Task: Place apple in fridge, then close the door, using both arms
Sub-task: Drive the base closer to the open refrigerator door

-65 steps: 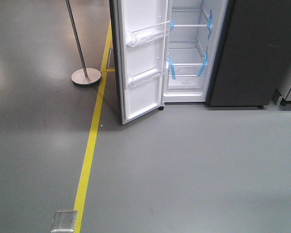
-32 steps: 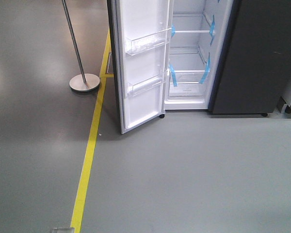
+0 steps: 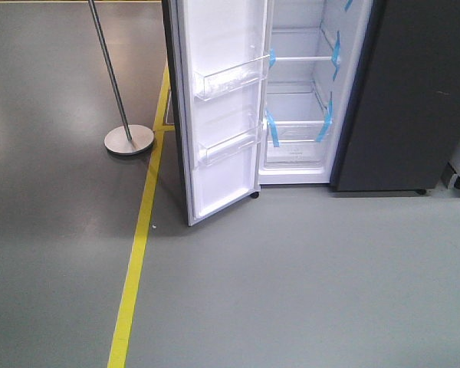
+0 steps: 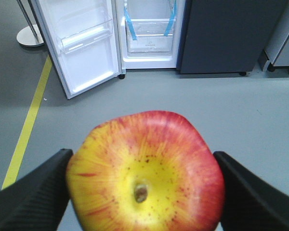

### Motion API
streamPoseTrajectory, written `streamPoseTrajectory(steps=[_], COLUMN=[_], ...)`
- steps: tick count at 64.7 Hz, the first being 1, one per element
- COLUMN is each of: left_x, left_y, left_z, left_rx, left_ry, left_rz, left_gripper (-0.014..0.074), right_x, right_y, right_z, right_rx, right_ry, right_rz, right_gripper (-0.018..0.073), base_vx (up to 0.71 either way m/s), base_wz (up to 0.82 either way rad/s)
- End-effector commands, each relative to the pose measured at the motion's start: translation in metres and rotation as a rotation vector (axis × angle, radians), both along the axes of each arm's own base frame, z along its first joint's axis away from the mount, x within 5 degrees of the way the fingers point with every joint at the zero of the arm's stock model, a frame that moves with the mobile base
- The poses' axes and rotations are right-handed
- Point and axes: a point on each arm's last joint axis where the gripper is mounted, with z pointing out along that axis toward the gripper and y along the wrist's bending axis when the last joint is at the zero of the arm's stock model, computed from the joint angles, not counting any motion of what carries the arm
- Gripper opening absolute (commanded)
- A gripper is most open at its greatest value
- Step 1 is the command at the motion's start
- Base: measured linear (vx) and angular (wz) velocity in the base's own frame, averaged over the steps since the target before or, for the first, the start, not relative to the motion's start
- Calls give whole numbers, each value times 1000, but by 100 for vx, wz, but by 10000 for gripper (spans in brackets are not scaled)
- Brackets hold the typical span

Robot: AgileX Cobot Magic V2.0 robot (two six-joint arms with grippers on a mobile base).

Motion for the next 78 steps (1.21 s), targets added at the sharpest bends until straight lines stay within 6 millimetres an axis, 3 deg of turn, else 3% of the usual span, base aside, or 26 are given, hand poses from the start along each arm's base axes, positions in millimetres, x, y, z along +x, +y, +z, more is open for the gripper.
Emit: streamPoseTrajectory(steps=[1, 78], left_x=[1, 1], left_y=[-1, -1], left_z=[0, 0], left_rx=[1, 1], left_ry=[-60, -60], left_rz=[-16, -16], left_gripper=[-5, -5], right_x=[3, 3], right_y=[-1, -1], right_z=[15, 15], right_rx=[-9, -9], right_ry=[-107, -107], right_rz=[-9, -9], right_gripper=[132, 132], base_vx=[14, 9], base_wz=[0, 0])
